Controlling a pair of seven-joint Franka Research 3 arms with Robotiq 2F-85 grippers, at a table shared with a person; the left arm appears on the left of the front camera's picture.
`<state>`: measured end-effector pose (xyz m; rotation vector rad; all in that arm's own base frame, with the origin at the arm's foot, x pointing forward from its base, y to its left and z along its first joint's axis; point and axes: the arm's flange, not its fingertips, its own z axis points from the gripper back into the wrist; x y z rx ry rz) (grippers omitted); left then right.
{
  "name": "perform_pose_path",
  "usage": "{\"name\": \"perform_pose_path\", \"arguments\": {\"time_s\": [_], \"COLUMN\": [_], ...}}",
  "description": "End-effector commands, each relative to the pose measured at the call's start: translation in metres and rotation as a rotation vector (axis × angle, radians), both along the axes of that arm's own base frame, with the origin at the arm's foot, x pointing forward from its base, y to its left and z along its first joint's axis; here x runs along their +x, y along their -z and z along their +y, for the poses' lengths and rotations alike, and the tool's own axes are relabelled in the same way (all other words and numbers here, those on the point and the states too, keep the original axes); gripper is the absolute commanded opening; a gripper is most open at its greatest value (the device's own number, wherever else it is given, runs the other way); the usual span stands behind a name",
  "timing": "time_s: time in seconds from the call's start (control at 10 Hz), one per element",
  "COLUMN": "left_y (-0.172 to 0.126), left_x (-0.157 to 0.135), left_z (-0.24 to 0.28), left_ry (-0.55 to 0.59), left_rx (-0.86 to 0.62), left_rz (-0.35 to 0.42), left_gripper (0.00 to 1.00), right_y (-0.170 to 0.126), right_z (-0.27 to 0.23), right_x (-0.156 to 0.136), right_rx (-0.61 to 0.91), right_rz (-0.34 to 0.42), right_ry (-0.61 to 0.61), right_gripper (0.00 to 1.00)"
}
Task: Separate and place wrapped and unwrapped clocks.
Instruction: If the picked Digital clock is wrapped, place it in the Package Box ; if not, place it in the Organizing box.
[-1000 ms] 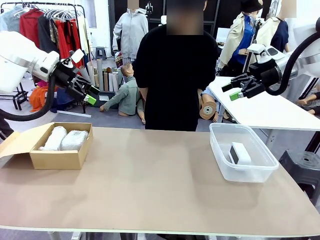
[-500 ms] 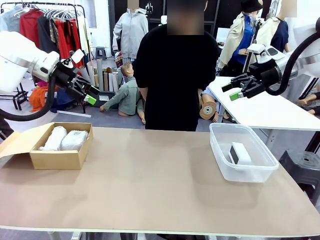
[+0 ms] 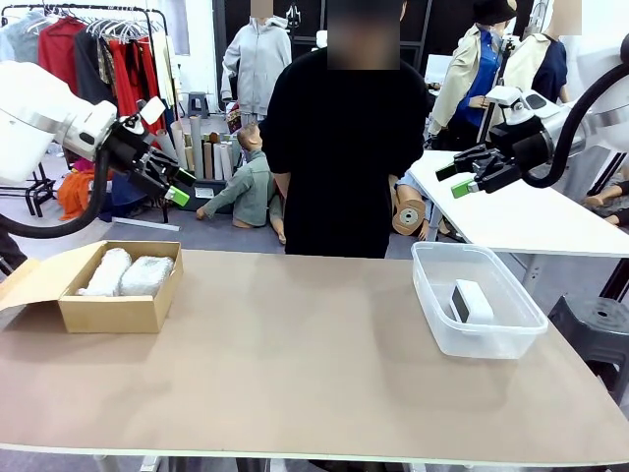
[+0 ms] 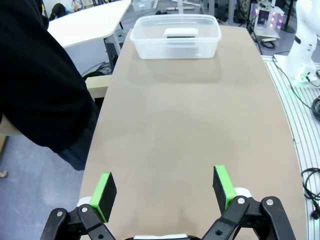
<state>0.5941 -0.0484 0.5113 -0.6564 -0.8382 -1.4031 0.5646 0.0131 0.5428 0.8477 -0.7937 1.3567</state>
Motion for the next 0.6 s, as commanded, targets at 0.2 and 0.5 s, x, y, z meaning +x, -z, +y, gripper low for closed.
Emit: {"name": "perform_pose_path", "arguments": {"time_s": [0.2, 0.5], "left_y": [-0.0006, -0.0006], "left_x": [-0.0009, -0.0009], "left_z": [-0.0006, -0.0006], "left_ry": [0.005, 0.005], "left_rx": [-0.003, -0.003], "left_rz": [0.003, 0.003], "left_gripper": [1.0, 1.0], "right_y": [-0.0015, -0.0015], "right_z": [-0.0001, -0.0001], "right_x": [-0.0003, -0.0003], "right_rx": [-0.003, -0.003], "right_rz": [-0.004, -0.004], "right_ry": [0.001, 0.001], "right_gripper": [1.0, 1.0]}}
